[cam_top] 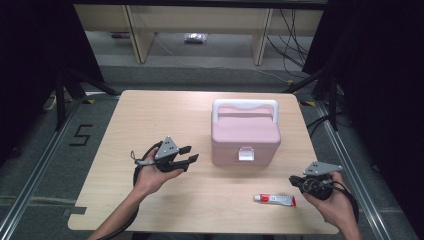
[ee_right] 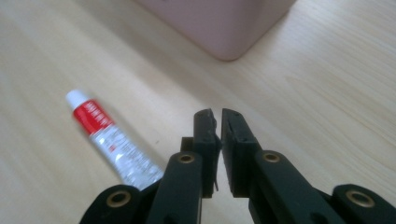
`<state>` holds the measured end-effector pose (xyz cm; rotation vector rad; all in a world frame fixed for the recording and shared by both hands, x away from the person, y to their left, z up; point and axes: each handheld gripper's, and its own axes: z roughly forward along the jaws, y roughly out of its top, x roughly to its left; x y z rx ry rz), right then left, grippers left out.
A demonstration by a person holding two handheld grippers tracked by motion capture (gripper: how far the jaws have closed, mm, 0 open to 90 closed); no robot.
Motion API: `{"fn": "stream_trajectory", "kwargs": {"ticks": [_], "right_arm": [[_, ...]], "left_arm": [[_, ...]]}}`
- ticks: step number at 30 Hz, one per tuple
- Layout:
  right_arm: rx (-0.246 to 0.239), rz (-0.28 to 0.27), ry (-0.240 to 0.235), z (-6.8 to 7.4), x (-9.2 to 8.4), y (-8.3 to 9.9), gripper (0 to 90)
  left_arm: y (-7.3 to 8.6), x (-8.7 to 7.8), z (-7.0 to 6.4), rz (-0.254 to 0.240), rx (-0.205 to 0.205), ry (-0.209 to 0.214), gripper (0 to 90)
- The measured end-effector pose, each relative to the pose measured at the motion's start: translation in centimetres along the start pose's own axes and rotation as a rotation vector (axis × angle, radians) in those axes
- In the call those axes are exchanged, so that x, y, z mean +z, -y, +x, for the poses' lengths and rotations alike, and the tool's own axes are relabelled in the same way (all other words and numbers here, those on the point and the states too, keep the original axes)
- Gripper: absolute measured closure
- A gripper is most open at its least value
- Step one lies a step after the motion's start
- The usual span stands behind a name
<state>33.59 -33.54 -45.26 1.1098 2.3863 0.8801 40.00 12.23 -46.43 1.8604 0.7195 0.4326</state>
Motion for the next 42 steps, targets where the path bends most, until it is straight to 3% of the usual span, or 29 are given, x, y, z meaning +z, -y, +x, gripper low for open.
{"fn": "stream_trajectory", "kwargs": {"ticks": [3,6,8,9,11,13,14,17,19,20,21,22,23,24,25,26,29,30,31,33,34,36,39,40,42], "right_arm": [[0.028,-0.032,0.034,-0.6,0.4,-0.7,87.9],[0.044,-0.063,0.056,-1.0,0.8,-1.6,90.0],[0.09,-0.069,0.064,-1.1,1.1,-2.1,90.0],[0.093,-0.1,0.092,-1.6,1.7,-2.6,90.0],[0.099,-0.111,0.097,-1.9,1.9,-2.8,90.0],[0.142,-0.11,0.102,-1.8,2.2,-3.4,90.0],[0.127,-0.115,0.102,-2.1,2.5,-3.5,90.0],[0.165,-0.109,0.113,-2.0,2.7,-4.0,90.0],[0.145,-0.121,0.125,-2.3,3.0,-4.0,90.0],[0.193,-0.105,0.109,-2.0,3.1,-4.2,90.0],[0.193,-0.105,0.109,-2.0,3.1,-4.2,90.0],[0.15,-0.12,0.129,-2.4,3.3,-4.2,90.0],[0.153,-0.111,0.14,-2.5,3.4,-4.4,90.0],[0.209,-0.106,0.133,-2.2,3.3,-4.6,90.0],[0.209,-0.106,0.133,-2.2,3.3,-4.6,90.0],[0.178,-0.116,0.146,-2.5,3.5,-4.6,90.0],[0.174,-0.109,0.151,-2.8,3.4,-4.4,90.0],[0.184,-0.102,0.143,-2.8,3.3,-4.3,90.0],[0.228,-0.094,0.141,-2.6,3.1,-4.2,90.0],[0.179,-0.109,0.151,-3.1,3.0,-4.0,90.0],[0.211,-0.101,0.152,-3.0,2.8,-3.9,90.0],[0.188,-0.112,0.169,-3.3,2.6,-3.8,90.0],[0.249,-0.089,0.152,-3.3,2.2,-3.9,90.0],[0.21,-0.109,0.166,-3.7,2.3,-3.8,90.0],[0.224,-0.102,0.157,-3.8,2.2,-3.8,90.0]], "left_arm": [[0.0,0.1,0.6,-0.006,-0.028,-0.001,72.2],[0.0,0.5,1.1,-0.011,-0.066,-0.029,82.0],[0.0,0.8,1.5,-0.009,-0.079,-0.049,85.4],[-0.1,0.9,1.6,-0.006,-0.09,-0.054,87.8],[-0.2,1.3,1.7,-0.005,-0.098,-0.062,88.6],[-0.3,1.5,1.7,0.002,-0.108,-0.064,89.3],[-0.3,1.6,1.8,-0.006,-0.111,-0.058,89.3],[-0.5,1.8,1.9,-0.02,-0.112,-0.072,89.4],[-0.8,2.3,2.2,-0.026,-0.117,-0.071,89.4],[-1.2,3.2,2.5,-0.022,-0.115,-0.074,89.4],[-1.2,3.2,2.5,-0.022,-0.115,-0.074,89.4],[-1.5,3.8,2.7,-0.021,-0.114,-0.076,89.4],[-2.2,5.0,3.0,-0.017,-0.107,-0.085,89.4],[-2.5,5.5,3.2,-0.018,-0.105,-0.083,89.5],[-2.5,5.5,3.2,-0.018,-0.105,-0.083,89.5],[-2.9,6.0,3.2,-0.011,-0.104,-0.084,89.5],[-3.8,7.5,3.3,0.001,-0.085,-0.082,89.5],[-4.0,7.9,3.3,0.003,-0.079,-0.077,89.5],[-4.1,8.3,3.3,0.004,-0.082,-0.078,89.5],[-4.3,8.8,3.3,0.005,-0.085,-0.076,89.5],[-4.4,9.1,3.2,0.004,-0.089,-0.075,89.5],[-4.5,9.5,3.1,0.005,-0.08,-0.07,89.4],[-4.7,9.8,2.9,0.003,-0.07,-0.073,89.4],[-4.8,9.8,2.9,0.008,-0.065,-0.074,89.5],[-4.8,9.8,2.8,0.009,-0.055,-0.073,89.4]]}}
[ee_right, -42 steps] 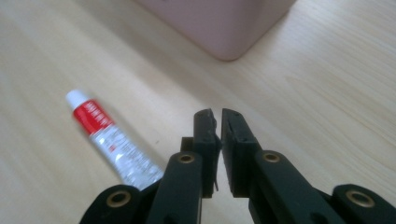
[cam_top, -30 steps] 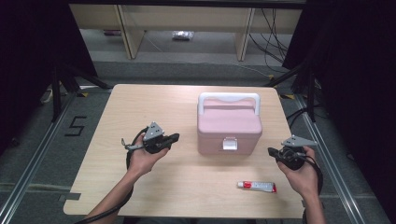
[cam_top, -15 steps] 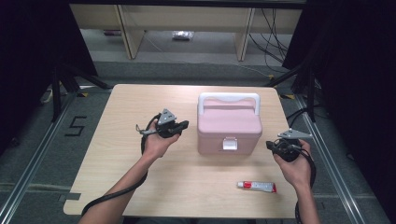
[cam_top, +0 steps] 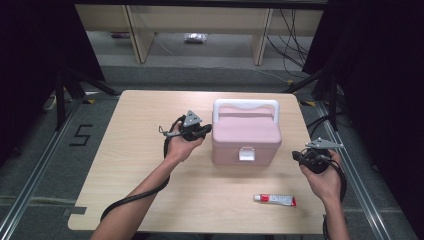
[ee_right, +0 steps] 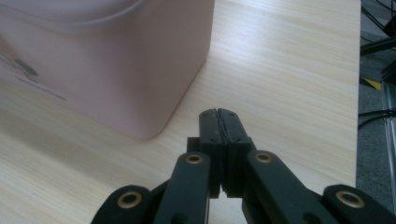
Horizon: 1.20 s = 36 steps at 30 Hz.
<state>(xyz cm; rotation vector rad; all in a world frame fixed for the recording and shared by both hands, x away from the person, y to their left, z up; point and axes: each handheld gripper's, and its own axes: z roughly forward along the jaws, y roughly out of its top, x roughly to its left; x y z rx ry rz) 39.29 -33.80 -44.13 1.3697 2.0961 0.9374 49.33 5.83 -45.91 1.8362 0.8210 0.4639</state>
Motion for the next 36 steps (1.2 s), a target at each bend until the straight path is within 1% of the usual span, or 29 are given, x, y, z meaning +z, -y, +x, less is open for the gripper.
{"fn": "stream_trajectory", "kwargs": {"ticks": [1,2,3,4,5,6,7,8,9,10,11,12,13,14,15,18,19,20,22,23,24,25,26,29,32,33,34,35,36], "right_arm": [[-0.014,0.007,0.01,-0.4,-0.1,-0.1,89.7],[0.019,-0.003,0.012,-0.2,-0.1,0.0,89.6],[0.011,-0.007,0.017,-0.4,0.0,0.0,89.6],[0.023,0.017,0.017,-0.5,-0.3,-0.2,89.6],[0.023,0.017,0.017,-0.5,-0.3,-0.2,89.6],[-0.014,0.018,0.033,-1.0,-0.4,-0.4,89.3],[-0.037,0.01,0.035,-1.2,-0.3,-0.4,89.2],[-0.008,0.022,0.035,-1.2,-0.4,-0.5,89.2],[-0.024,0.009,0.024,-1.5,-0.1,-0.4,89.2],[0.001,0.013,0.03,-1.4,-0.2,-0.5,89.2],[0.006,0.008,0.034,-1.5,-0.1,-0.5,89.2],[0.03,0.029,0.036,-1.4,-0.3,-0.6,89.4],[-0.013,0.023,0.043,-1.8,-0.2,-0.7,89.5],[0.009,0.024,0.04,-1.8,-0.1,-0.7,89.7],[-0.012,0.016,0.037,-2.0,0.2,-0.7,90.0],[0.005,0.029,0.047,-2.2,0.5,-0.8,90.0],[-0.022,0.018,0.059,-2.5,0.7,-0.9,90.0],[-0.001,0.029,0.043,-2.5,0.9,-1.0,90.0],[0.008,0.018,0.042,-2.6,1.4,-1.0,90.0],[-0.025,0.032,0.053,-2.9,1.3,-1.1,90.0],[0.029,0.039,0.038,-2.6,1.4,-1.2,90.0],[0.025,0.039,0.041,-2.6,1.4,-1.2,90.0],[-0.01,0.025,0.045,-2.8,1.5,-1.4,90.0],[0.004,0.025,0.044,-2.7,1.5,-1.4,90.0],[-0.012,0.03,0.058,-2.7,1.5,-1.4,90.0],[-0.001,0.031,0.044,-2.6,1.7,-1.5,90.0],[-0.021,0.038,0.045,-2.5,1.8,-1.4,90.0],[-0.017,0.026,0.06,-2.4,1.9,-1.4,90.0],[-0.017,0.026,0.06,-2.4,1.9,-1.4,90.0]], "left_arm": [[-0.1,0.1,-0.2,0.004,0.0,0.001,89.4],[-0.1,0.1,-0.2,0.004,0.0,0.001,89.4],[-0.3,0.3,-0.4,0.008,0.017,0.005,89.4],[-0.3,0.3,-0.4,0.008,0.017,0.005,89.4],[-0.4,0.4,-0.6,0.006,0.023,0.012,89.4],[-0.6,0.7,-1.1,0.005,0.029,0.02,89.4],[-0.7,0.8,-1.4,0.009,0.036,0.02,89.4],[-0.8,1.0,-1.6,0.009,0.044,0.025,89.3],[-0.9,1.2,-1.9,0.007,0.043,0.031,89.3],[-0.9,1.4,-2.2,0.007,0.045,0.035,89.3],[-1.0,1.6,-2.5,0.007,0.05,0.039,89.3],[-1.0,1.6,-2.5,0.007,0.05,0.039,89.4],[-1.1,1.8,-2.8,0.006,0.051,0.046,89.4],[-1.2,2.1,-3.2,0.015,0.067,0.051,89.4],[-1.3,2.3,-3.5,0.016,0.07,0.054,89.4],[-1.4,2.5,-3.9,0.015,0.075,0.056,89.4],[-1.4,2.6,-4.0,0.019,0.081,0.059,89.4],[-1.4,2.7,-4.1,0.018,0.082,0.06,89.3],[-1.3,2.8,-4.4,0.027,0.088,0.06,89.4],[-1.2,2.7,-4.5,0.032,0.089,0.064,89.4],[-1.1,2.7,-4.6,0.038,0.087,0.066,89.3],[-0.9,2.6,-4.7,0.043,0.084,0.072,89.3],[-0.7,2.5,-4.8,0.049,0.084,0.082,89.3],[-0.3,2.4,-5.2,0.066,0.088,0.088,89.3],[-0.1,2.1,-5.5,0.091,0.116,0.091,89.3],[-0.1,2.1,-5.7,0.086,0.108,0.095,89.4],[-0.1,2.1,-5.8,0.097,0.119,0.101,89.4],[0.0,2.1,-5.8,0.091,0.124,0.099,89.4],[0.0,2.1,-5.8,0.091,0.124,0.099,89.5]]}}
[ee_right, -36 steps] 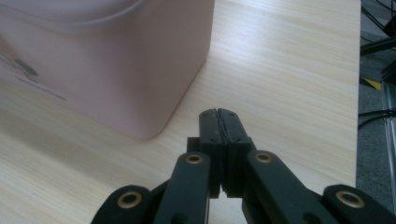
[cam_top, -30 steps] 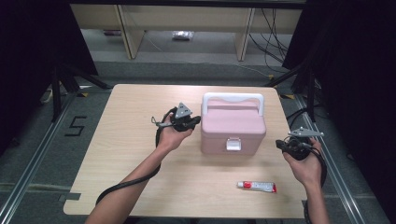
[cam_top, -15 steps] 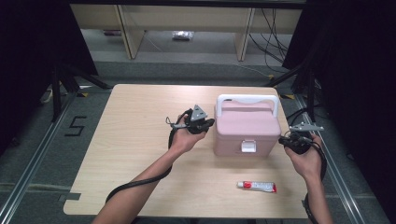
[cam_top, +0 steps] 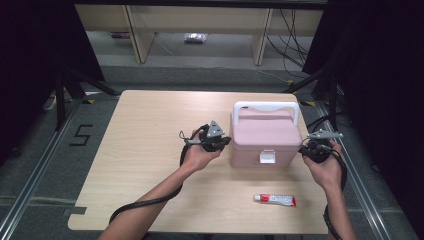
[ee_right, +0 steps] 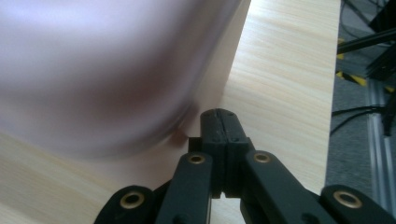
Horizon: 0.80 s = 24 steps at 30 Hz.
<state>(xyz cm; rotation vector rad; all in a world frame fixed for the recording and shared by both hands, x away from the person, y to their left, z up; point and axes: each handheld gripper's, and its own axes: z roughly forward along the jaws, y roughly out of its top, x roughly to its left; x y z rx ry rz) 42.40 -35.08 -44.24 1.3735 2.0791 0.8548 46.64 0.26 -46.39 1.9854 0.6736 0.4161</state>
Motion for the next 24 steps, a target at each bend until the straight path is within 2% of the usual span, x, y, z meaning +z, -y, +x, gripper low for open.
{"fn": "stream_trajectory", "kwargs": {"ticks": [2,3,4,5,6,7,8,9,10,11,12,13,15,16,17,18,19,20,21,22,23,24], "right_arm": [[-0.005,0.01,-0.004,0.1,-0.1,0.1,90.0],[-0.024,-0.001,0.001,0.0,-0.1,0.1,90.0],[0.007,0.012,-0.011,0.4,-0.3,0.2,90.0],[0.007,0.012,-0.011,0.4,-0.3,0.2,90.0],[-0.053,0.004,0.004,0.1,-0.4,0.3,90.0],[-0.011,-0.007,-0.021,0.2,-0.6,0.7,90.0],[0.022,0.014,-0.023,0.4,-0.9,0.7,90.0],[0.022,0.014,-0.023,0.4,-0.9,0.7,90.0],[-0.023,0.001,-0.014,0.1,-0.9,0.8,90.0],[-0.029,-0.008,-0.007,0.1,-1.0,1.0,90.0],[-0.012,0.011,-0.006,0.2,-1.3,1.0,90.0],[-0.004,0.028,0.004,0.3,-1.7,1.2,90.0],[-0.02,0.023,-0.007,0.2,-2.0,1.4,90.0],[-0.02,0.023,-0.007,0.2,-2.0,1.4,90.0],[-0.015,0.028,-0.009,0.2,-2.1,1.5,90.0],[-0.06,0.008,-0.011,0.0,-2.0,1.7,90.0],[-0.018,0.026,-0.025,0.3,-2.2,1.7,90.0],[-0.006,0.024,-0.023,0.4,-2.3,1.8,90.0],[-0.026,0.005,-0.01,0.3,-2.2,1.9,90.0],[-0.053,0.017,-0.002,0.2,-2.4,1.9,90.0],[-0.053,0.017,-0.002,0.2,-2.4,1.9,90.0],[-0.07,0.017,0.001,0.0,-2.4,1.9,90.0]], "left_arm": [[0.0,-0.1,0.0,0.023,0.025,0.003,89.5],[-0.1,-0.2,-0.3,0.028,0.034,-0.001,89.6],[-0.1,-0.3,-0.5,0.035,0.051,-0.009,89.6],[-0.1,-0.4,-0.7,0.032,0.059,-0.006,89.6],[0.0,-0.5,-0.8,0.032,0.068,-0.01,89.6],[0.1,-0.5,-1.2,0.018,0.053,-0.004,89.7],[0.1,-0.7,-1.3,0.033,0.067,0.004,89.6],[0.1,-0.7,-1.3,0.033,0.067,0.004,89.6],[0.1,-0.7,-1.6,0.024,0.061,0.005,89.6],[0.2,-0.8,-1.8,0.026,0.078,0.012,89.7],[0.2,-0.8,-2.2,0.016,0.069,0.013,89.6],[0.4,-1.2,-2.8,0.022,0.081,0.02,89.6],[0.5,-1.3,-3.0,0.02,0.089,0.025,89.6],[0.5,-1.4,-2.9,0.024,0.106,0.026,89.6],[0.6,-1.5,-2.9,0.024,0.102,0.025,89.6],[0.6,-1.4,-2.8,0.016,0.079,0.026,89.6],[0.7,-1.3,-2.8,0.004,0.066,0.027,89.6],[0.7,-1.3,-2.8,0.008,0.071,0.03,89.6],[0.7,-1.4,-2.7,0.013,0.081,0.029,89.6],[0.7,-1.5,-2.6,0.014,0.086,0.035,89.4],[0.8,-1.4,-2.7,0.001,0.062,0.039,89.4],[0.9,-1.5,-2.5,-0.002,0.057,0.038,87.0]]}}
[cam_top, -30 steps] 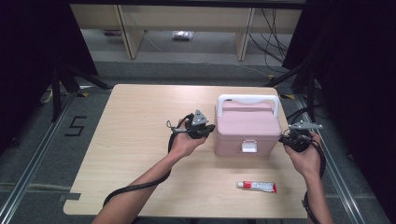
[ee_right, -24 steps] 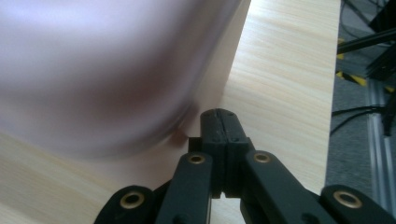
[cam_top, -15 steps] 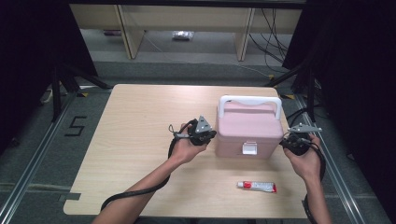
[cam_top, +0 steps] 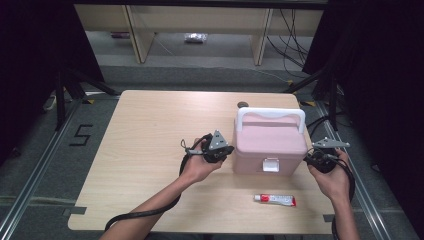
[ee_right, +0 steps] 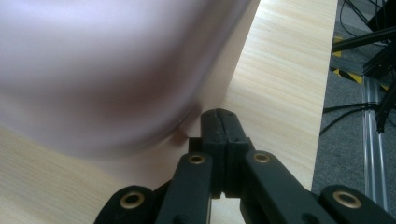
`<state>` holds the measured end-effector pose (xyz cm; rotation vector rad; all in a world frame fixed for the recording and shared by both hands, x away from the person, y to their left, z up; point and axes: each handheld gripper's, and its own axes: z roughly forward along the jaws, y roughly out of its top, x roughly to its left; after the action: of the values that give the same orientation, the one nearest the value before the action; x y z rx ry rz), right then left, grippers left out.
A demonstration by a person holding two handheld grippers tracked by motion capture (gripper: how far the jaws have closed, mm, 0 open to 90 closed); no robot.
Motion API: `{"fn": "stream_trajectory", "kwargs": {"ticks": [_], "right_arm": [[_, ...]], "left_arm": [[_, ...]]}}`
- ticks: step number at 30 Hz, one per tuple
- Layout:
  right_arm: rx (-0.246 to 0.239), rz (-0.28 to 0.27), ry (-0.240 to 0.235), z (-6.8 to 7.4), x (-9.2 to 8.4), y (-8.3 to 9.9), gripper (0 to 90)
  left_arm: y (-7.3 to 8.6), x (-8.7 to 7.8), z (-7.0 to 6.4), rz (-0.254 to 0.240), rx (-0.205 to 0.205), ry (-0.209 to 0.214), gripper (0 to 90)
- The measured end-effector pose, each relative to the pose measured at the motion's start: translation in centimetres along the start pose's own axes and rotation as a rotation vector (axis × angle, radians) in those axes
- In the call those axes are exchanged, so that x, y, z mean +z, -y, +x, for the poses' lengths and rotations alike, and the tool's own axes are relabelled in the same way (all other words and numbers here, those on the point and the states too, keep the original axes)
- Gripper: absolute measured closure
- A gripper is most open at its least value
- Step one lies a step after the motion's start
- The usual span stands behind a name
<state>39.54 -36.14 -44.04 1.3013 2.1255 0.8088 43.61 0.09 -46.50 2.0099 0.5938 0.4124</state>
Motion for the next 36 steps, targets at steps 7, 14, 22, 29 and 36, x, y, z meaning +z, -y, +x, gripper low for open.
{"fn": "stream_trajectory", "kwargs": {"ticks": [7,14,22,29,36], "right_arm": [[0.069,-0.013,0.078,-0.1,-1.8,0.9,81.1],[0.111,-0.032,0.082,0.2,-3.9,2.2,76.3],[0.13,-0.059,0.089,0.7,-4.2,3.3,73.9],[0.131,-0.072,0.097,1.1,-4.5,3.2,73.1],[0.158,-0.084,0.089,1.3,-4.3,3.5,71.5]], "left_arm": [[0.9,-4.0,2.7,-0.113,-0.148,0.004,51.3],[-1.1,-6.3,3.2,-0.223,-0.248,0.04,41.0],[-3.1,-5.3,2.9,-0.24,-0.266,0.085,43.3],[-4.4,-3.7,3.1,-0.252,-0.311,0.074,48.3],[-5.5,-2.2,3.2,-0.235,-0.334,0.055,50.8]]}}
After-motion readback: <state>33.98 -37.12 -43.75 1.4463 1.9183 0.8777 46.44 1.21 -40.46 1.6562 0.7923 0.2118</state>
